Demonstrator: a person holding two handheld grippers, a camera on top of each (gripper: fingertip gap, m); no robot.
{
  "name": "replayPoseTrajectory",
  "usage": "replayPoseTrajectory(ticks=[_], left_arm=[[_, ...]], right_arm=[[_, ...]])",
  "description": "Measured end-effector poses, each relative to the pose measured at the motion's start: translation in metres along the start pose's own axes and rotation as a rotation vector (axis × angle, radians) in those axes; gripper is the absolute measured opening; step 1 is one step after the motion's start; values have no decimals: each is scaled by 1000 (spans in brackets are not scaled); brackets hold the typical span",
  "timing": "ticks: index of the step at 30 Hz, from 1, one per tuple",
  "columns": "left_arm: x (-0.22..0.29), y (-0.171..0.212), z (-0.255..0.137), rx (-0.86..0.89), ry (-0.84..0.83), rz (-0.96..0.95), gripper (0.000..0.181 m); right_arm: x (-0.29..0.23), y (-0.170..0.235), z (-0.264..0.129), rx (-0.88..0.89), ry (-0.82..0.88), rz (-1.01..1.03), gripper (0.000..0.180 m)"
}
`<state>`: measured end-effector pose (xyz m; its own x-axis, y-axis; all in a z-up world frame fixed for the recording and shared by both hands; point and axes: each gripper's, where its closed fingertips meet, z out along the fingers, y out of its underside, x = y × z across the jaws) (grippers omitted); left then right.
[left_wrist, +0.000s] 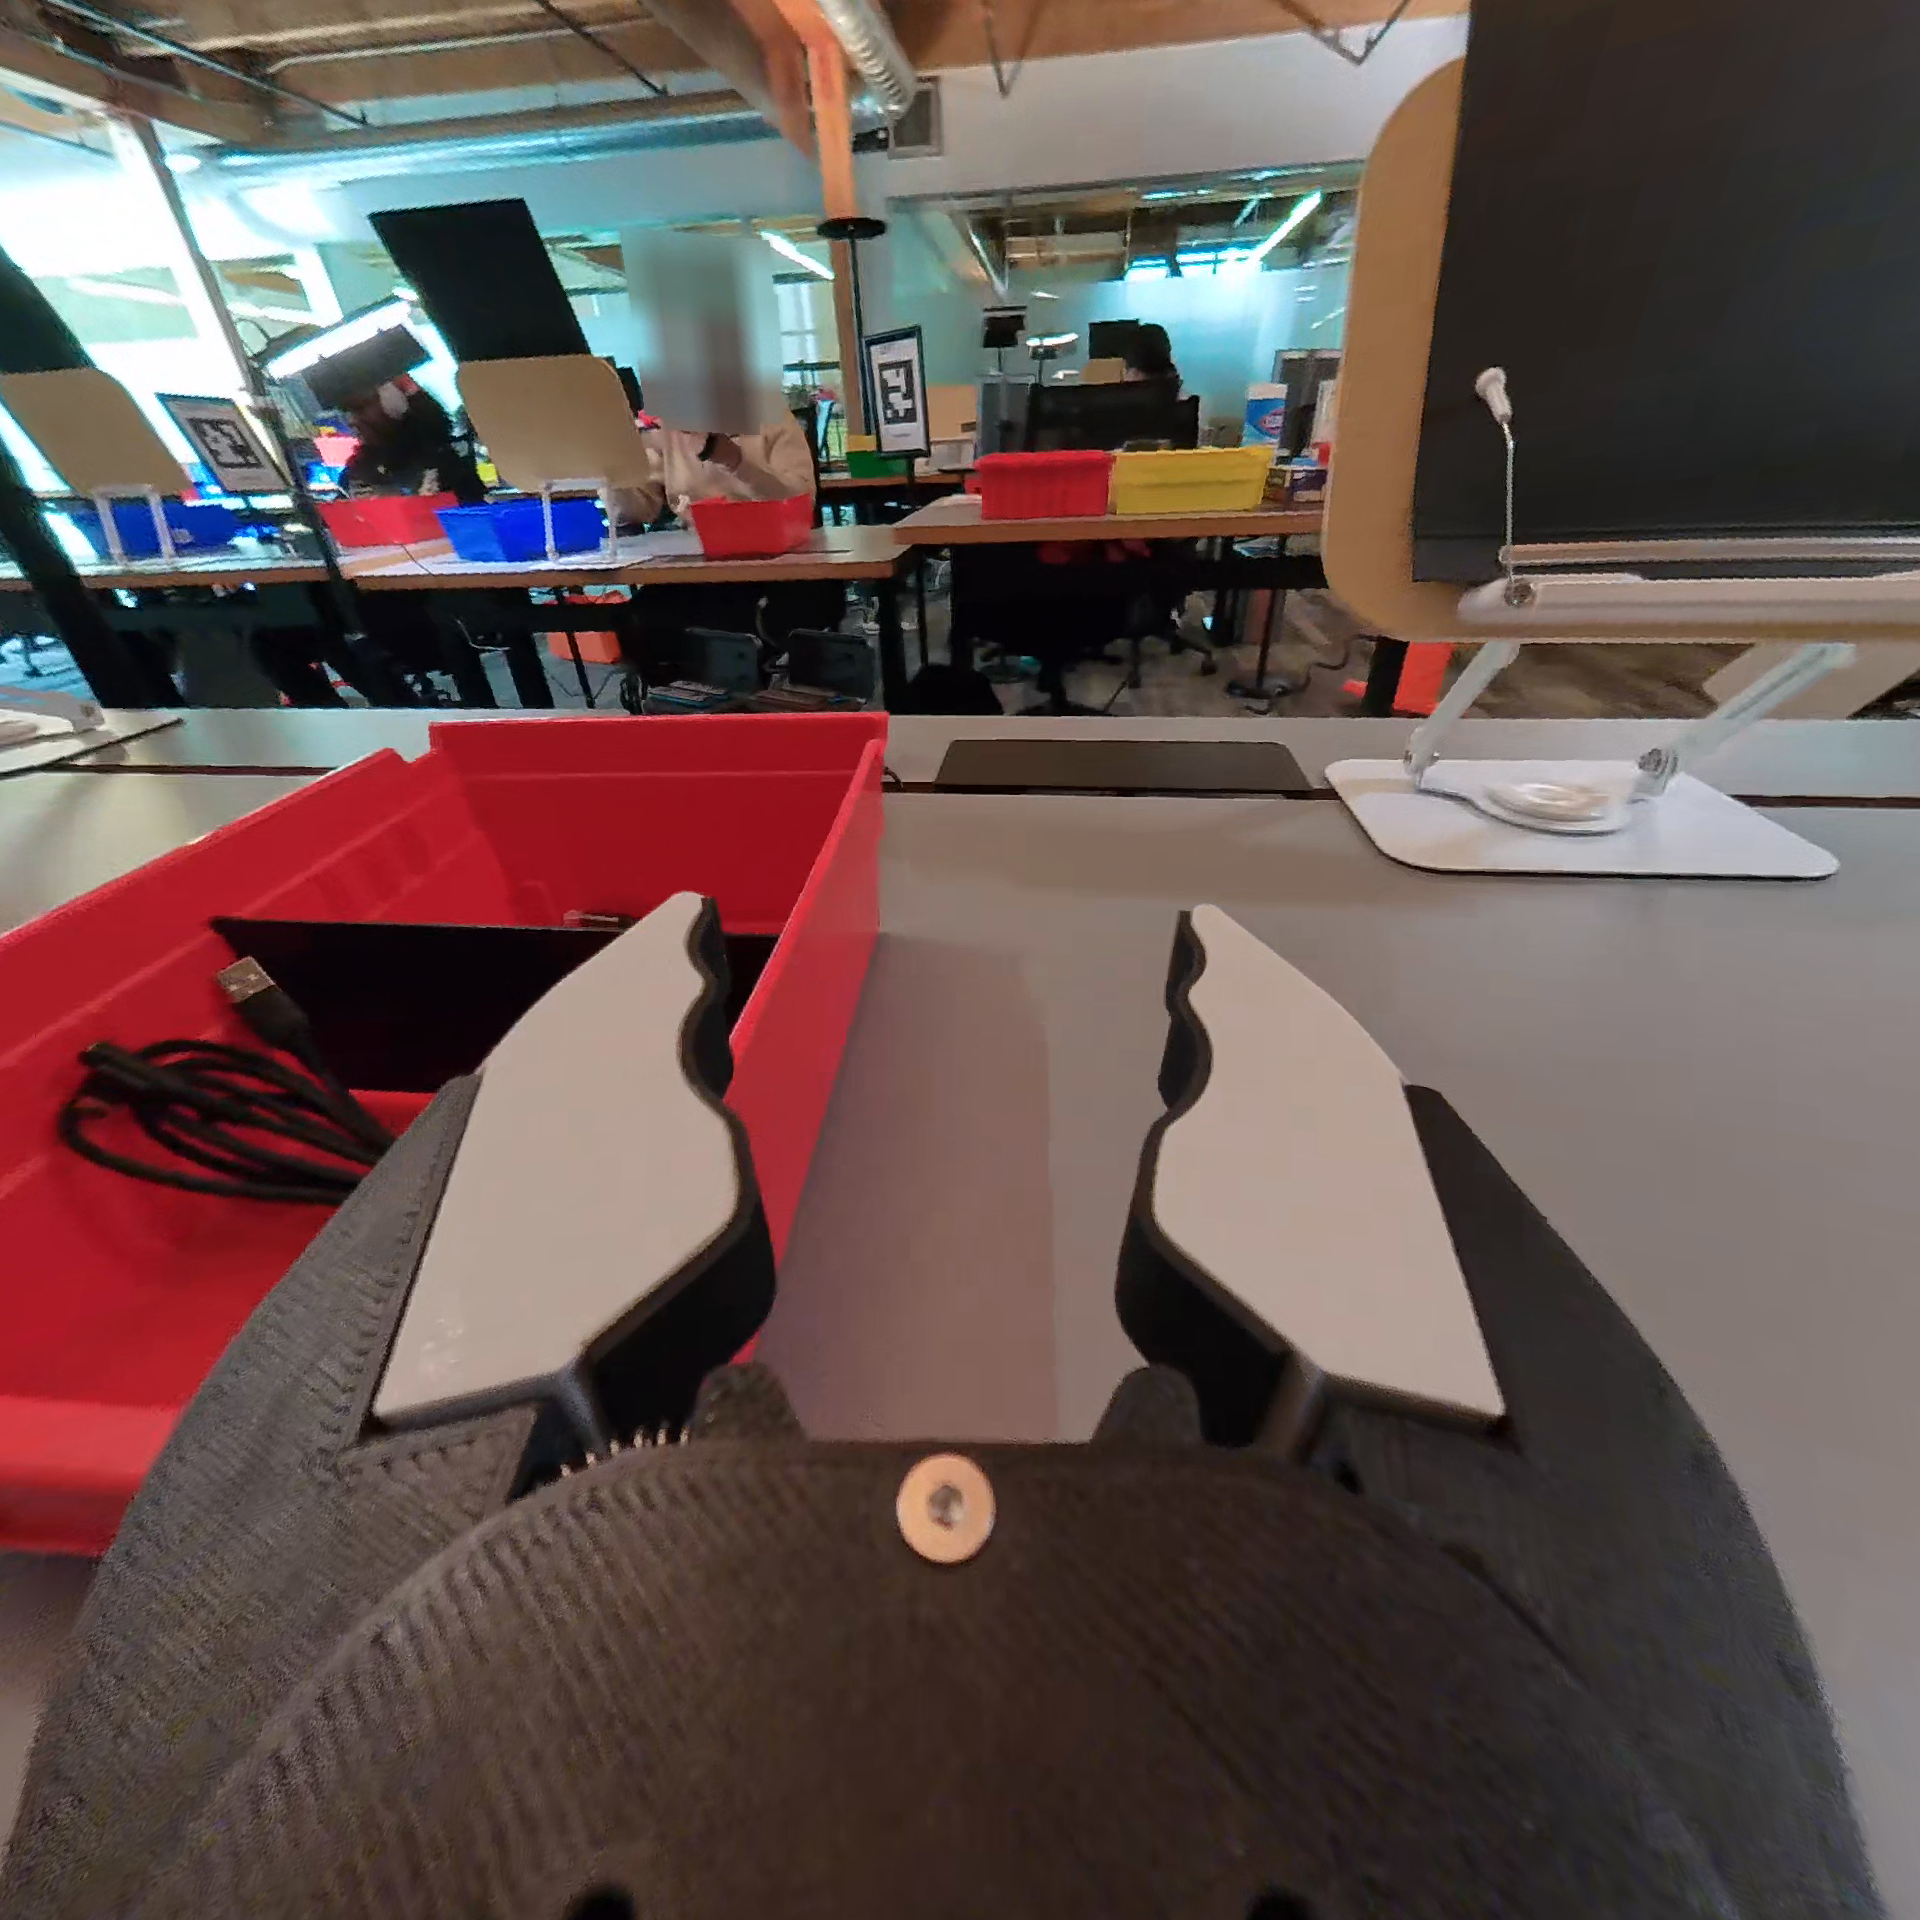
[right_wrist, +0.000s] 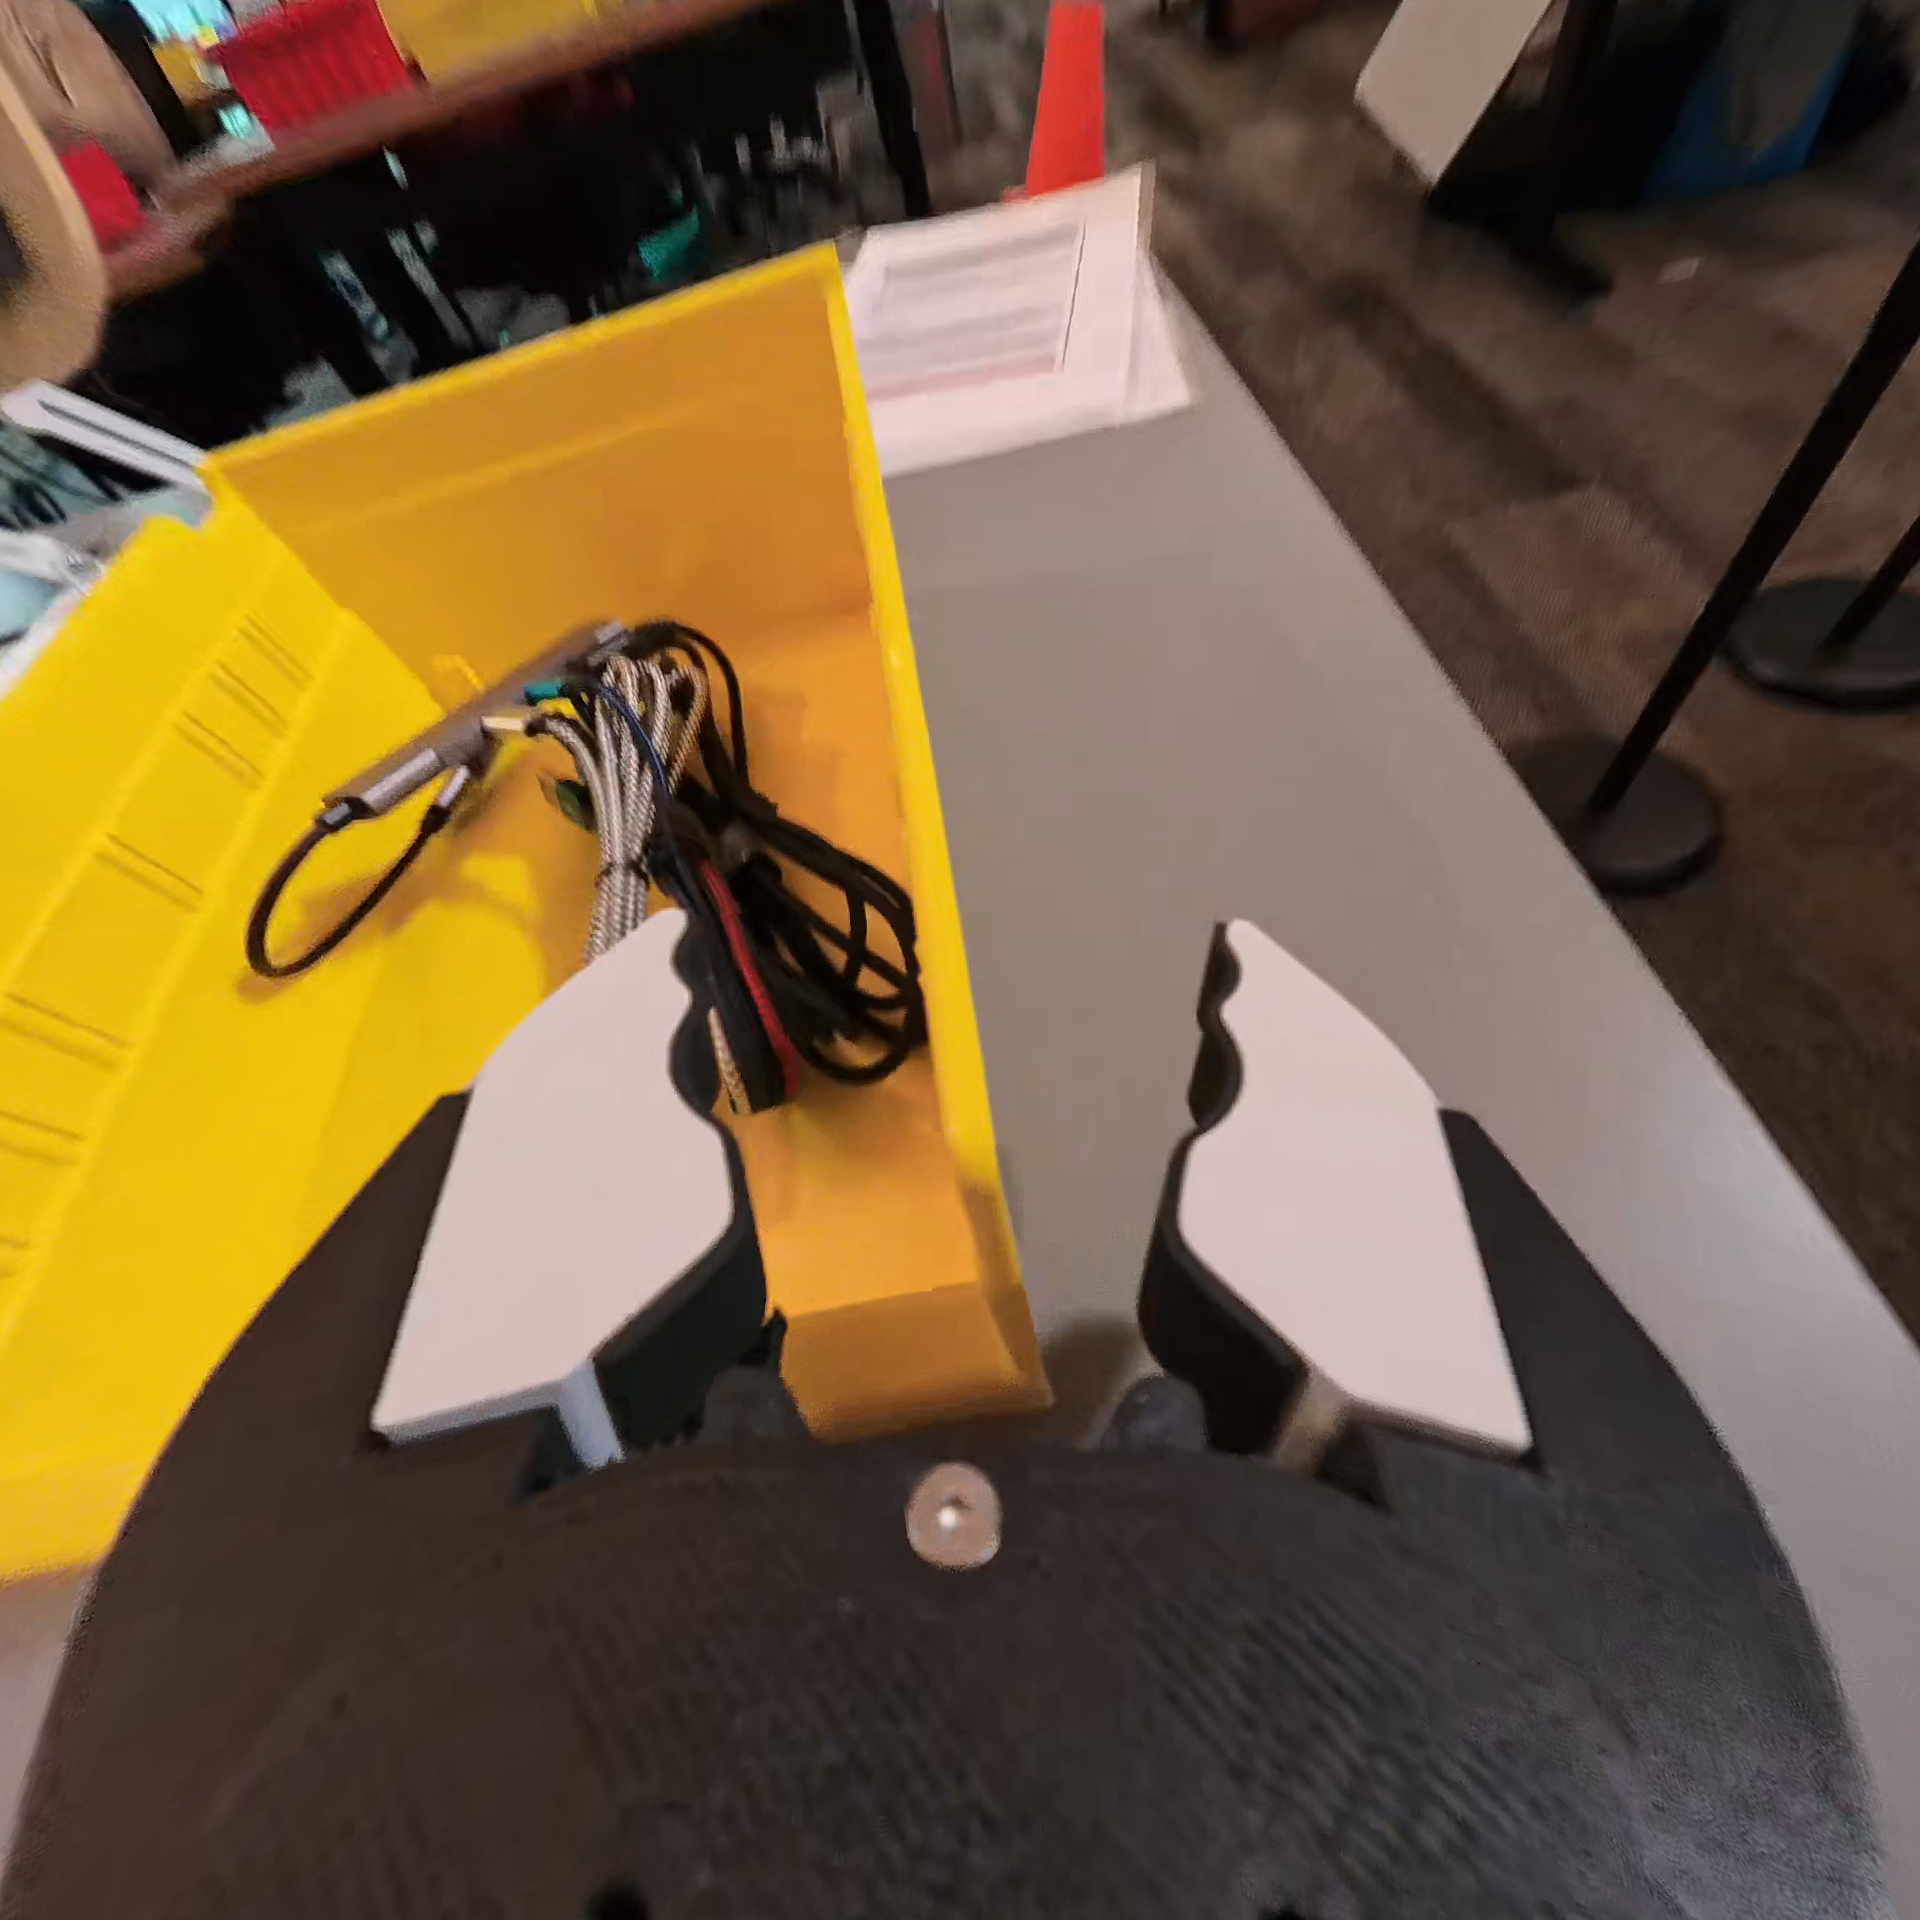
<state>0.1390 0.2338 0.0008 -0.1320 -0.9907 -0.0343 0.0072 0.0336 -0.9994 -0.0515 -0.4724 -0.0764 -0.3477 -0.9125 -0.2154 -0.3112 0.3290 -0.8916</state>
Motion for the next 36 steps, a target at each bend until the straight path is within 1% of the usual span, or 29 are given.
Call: replayPoseTrajectory(ticks=[1, 5, 7, 8, 9, 10, 11, 13, 14, 17, 20, 22, 25, 27, 28, 30, 31, 32, 33, 34, 35, 36], left_arm=[[-3, -1, 0, 6, -1, -9, 83], [-9, -5, -1, 26, -15, -2, 82], [-6, -6, 0, 36, 4, -14, 83], [-5, -6, 1, 42, 11, -17, 83], [-5, -6, 2, 42, 14, -16, 83], [-5, -6, 2, 39, 15, -16, 83], [-5, -5, 3, 36, 17, -17, 83], [-7, -5, 3, 39, 15, -27, 83], [-8, -7, 2, 48, 16, -33, 83], [-10, -13, -1, 79, 15, -38, 82], [-13, -19, -5, 101, -3, -19, 85], [-13, -26, -10, 133, 2, 13, 87], [-10, -45, -23, 229, 22, 93, 91], [-17, -41, -23, 189, -11, 144, 92], [-23, -32, -18, 130, -36, 159, 93], [-38, -4, -7, -40, -88, 172, 99], [-44, 11, -3, -119, -104, 169, 97], [-48, 21, -1, -169, -117, 164, 88], [-49, 28, 0, -204, -111, 157, 67], [-49, 32, -1, -225, -95, 155, 39], [-49, 35, 0, -244, -89, 155, 25], [-51, 41, 1, -273, -92, 155, 31]], right_arm=[[0, 3, 3, -20, -6, 17, 93], [-6, 7, 8, -40, -75, 85, 77], [-13, 10, 11, -58, -141, 131, 57], [-17, 11, 12, -67, -182, 162, 43], [-18, 12, 12, -77, -197, 190, 31], [-13, 13, 13, -81, -169, 209, 19], [-12, 13, 13, -79, -166, 201, 18], [-6, 15, 13, -97, -101, 134, 10], [-6, 15, 12, -103, -88, 106, 9], [-6, 13, 8, -100, -125, 197, 9], [-5, 7, 3, -76, -130, 221, 9], [-5, 3, 0, -56, -141, 265, 9], [-7, -4, -3, -11, -177, 316, 10], [-9, -12, -7, 32, -192, 320, 10], [-10, -16, -10, 54, -195, 318, 9], [-11, -23, -14, 93, -198, 312, 10], [-12, -25, -16, 109, -200, 309, 10], [-13, -27, -18, 123, -202, 307, 10], [-14, -29, -20, 134, -205, 307, 10], [-15, -30, -21, 142, -209, 309, 10], [-16, -31, -23, 146, -214, 313, 10], [-18, -31, -23, 149, -220, 315, 9]])
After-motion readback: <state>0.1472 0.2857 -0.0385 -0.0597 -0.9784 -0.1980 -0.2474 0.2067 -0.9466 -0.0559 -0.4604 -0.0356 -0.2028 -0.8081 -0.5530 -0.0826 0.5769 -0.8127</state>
